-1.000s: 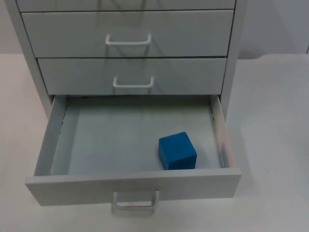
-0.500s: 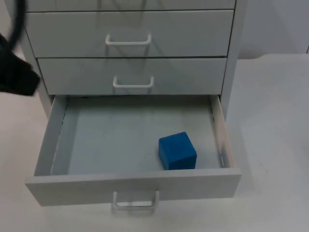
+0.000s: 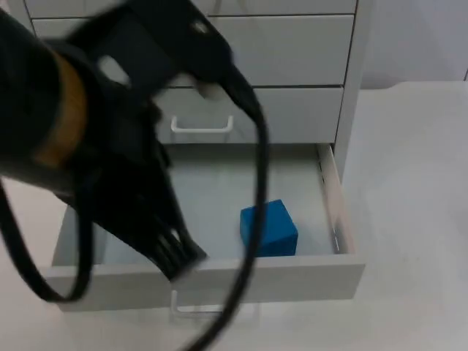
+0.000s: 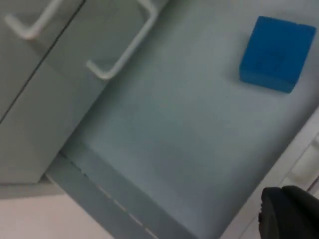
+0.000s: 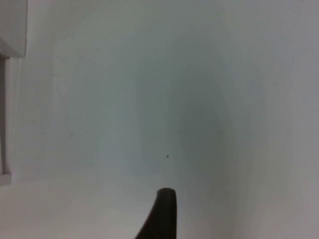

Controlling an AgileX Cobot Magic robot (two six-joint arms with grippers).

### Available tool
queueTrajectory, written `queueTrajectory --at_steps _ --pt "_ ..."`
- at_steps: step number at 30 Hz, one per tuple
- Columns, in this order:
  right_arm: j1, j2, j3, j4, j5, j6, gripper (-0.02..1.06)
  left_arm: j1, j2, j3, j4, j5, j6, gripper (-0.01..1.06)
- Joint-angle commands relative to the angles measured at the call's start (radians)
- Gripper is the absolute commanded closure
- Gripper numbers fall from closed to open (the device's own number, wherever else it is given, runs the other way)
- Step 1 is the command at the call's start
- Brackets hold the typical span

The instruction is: Open the drawer with the left hand, place the block into the drawer with the right hand, then close the drawer with the left hand.

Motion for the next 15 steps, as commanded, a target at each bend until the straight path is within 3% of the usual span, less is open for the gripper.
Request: queueTrajectory --at_steps 1,8,15 --pt "-0.005 -0.006 0.004 -0.002 -0.001 -0.005 0.28 -0.05 0.068 -0.001 0.099 -0.012 -0.067 1.05" --pt "-0.005 -0.006 0.004 0.002 0.001 -0.005 0.28 -0.092 0.268 -0.001 0.281 -0.033 -0.155 1.05" --pt "-0.005 -0.006 0.004 0.002 -0.001 -0.005 0.28 -0.092 0.38 -0.001 0.287 -0.109 -0.155 1.05"
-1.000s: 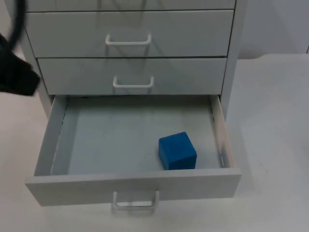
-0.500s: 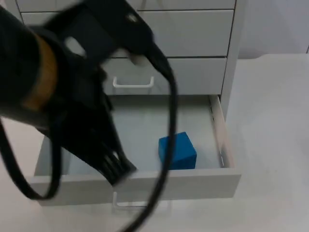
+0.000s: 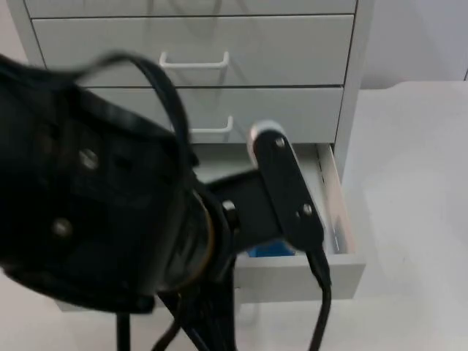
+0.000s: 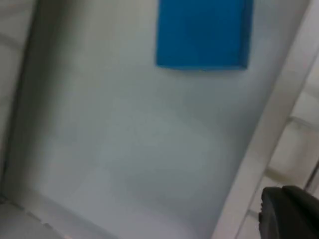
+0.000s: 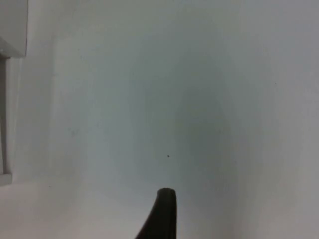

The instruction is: Open the drawer with the left hand, place the block into the drawer with the right hand, then close the drawer with the left hand.

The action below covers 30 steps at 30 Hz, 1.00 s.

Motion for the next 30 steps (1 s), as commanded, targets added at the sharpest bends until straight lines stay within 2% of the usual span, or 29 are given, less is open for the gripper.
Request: queueTrajectory --at_steps 1,5,15,21,30 --pt "-0.005 -0.006 0.004 -0.002 -0.001 -0.005 0.28 -0.007 0.027 -0.001 0.016 -0.034 -0.015 1.05" --pt "-0.005 -0.006 0.004 -0.002 -0.001 -0.005 0.28 -0.007 0.051 -0.001 0.025 -0.071 -0.015 1.05" --pt "-0.005 -0.006 0.004 -0.002 -0.009 -0.005 0.28 -0.001 0.117 -0.001 0.093 -0.101 -0.021 1.05" --pt "-0.005 -0.006 0.004 -0.002 -0.009 -0.005 0.28 -0.001 0.156 -0.001 0.275 -0.059 -0.189 1.05" --pt "-0.005 -0.006 0.004 -0.005 -0.009 -0.005 0.28 0.012 0.204 -0.001 0.424 -0.047 -0.283 1.05"
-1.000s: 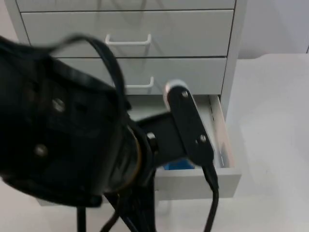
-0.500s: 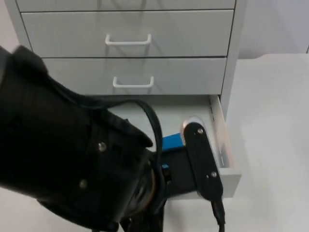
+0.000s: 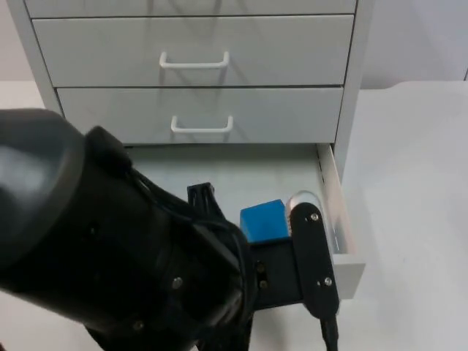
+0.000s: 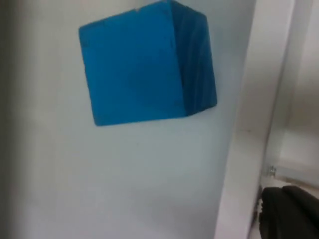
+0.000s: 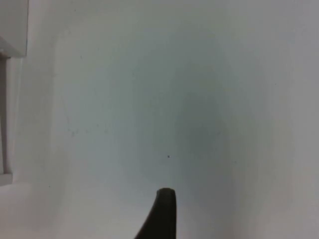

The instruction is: Open the drawer with the left hand, place the block into the drawer with the right hand, then close the drawer with the left hand.

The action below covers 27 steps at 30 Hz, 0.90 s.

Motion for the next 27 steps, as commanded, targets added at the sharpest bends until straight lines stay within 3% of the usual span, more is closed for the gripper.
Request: queueTrajectory --at_steps 1,12,17,23,27 --pt "-0.005 -0.006 0.004 -0.005 -0.009 0.0 0.28 0.023 0.005 -0.001 0.047 0.023 -0.048 1.05" --pt "-0.005 -0.006 0.004 -0.005 -0.009 0.0 0.28 0.068 0.005 -0.001 0.268 0.143 -0.275 1.05" --pt "-0.005 -0.006 0.004 -0.005 -0.013 0.0 0.28 0.098 0.005 -0.001 0.331 0.143 -0.355 1.05" --pt "-0.005 -0.006 0.004 -0.005 -0.015 0.0 0.28 0.186 0.005 -0.013 0.331 0.14 -0.355 1.05" --pt "-0.005 -0.006 0.004 -0.003 -0.015 0.0 0.28 0.244 0.005 -0.035 0.331 0.088 -0.355 1.05"
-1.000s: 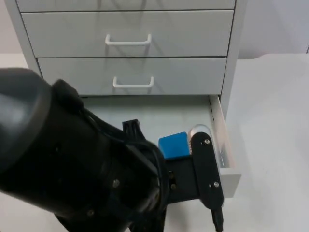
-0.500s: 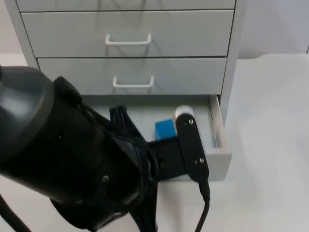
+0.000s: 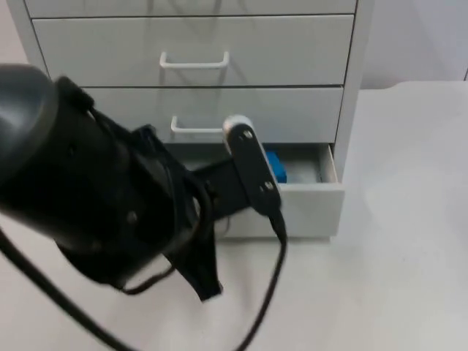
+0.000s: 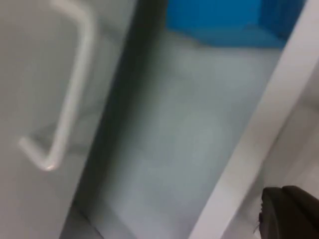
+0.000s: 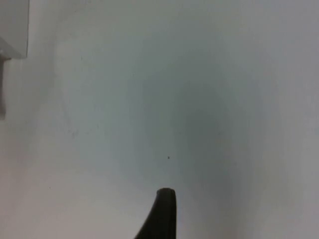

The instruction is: Open the drawer with the left hand, place the block into the drawer with the right hand, then close the drawer with the left hand.

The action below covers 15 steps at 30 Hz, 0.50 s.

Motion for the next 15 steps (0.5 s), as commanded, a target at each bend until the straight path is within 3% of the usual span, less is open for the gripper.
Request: queueTrajectory --at_steps 1,15 --pt "-0.005 -0.006 0.004 -0.003 -0.011 0.0 0.28 0.044 -0.001 -0.029 0.014 -0.009 -0.012 1.05" --pt "-0.005 -0.006 0.004 0.001 -0.019 0.0 0.28 0.149 0.082 -0.149 0.014 -0.018 0.012 1.05"
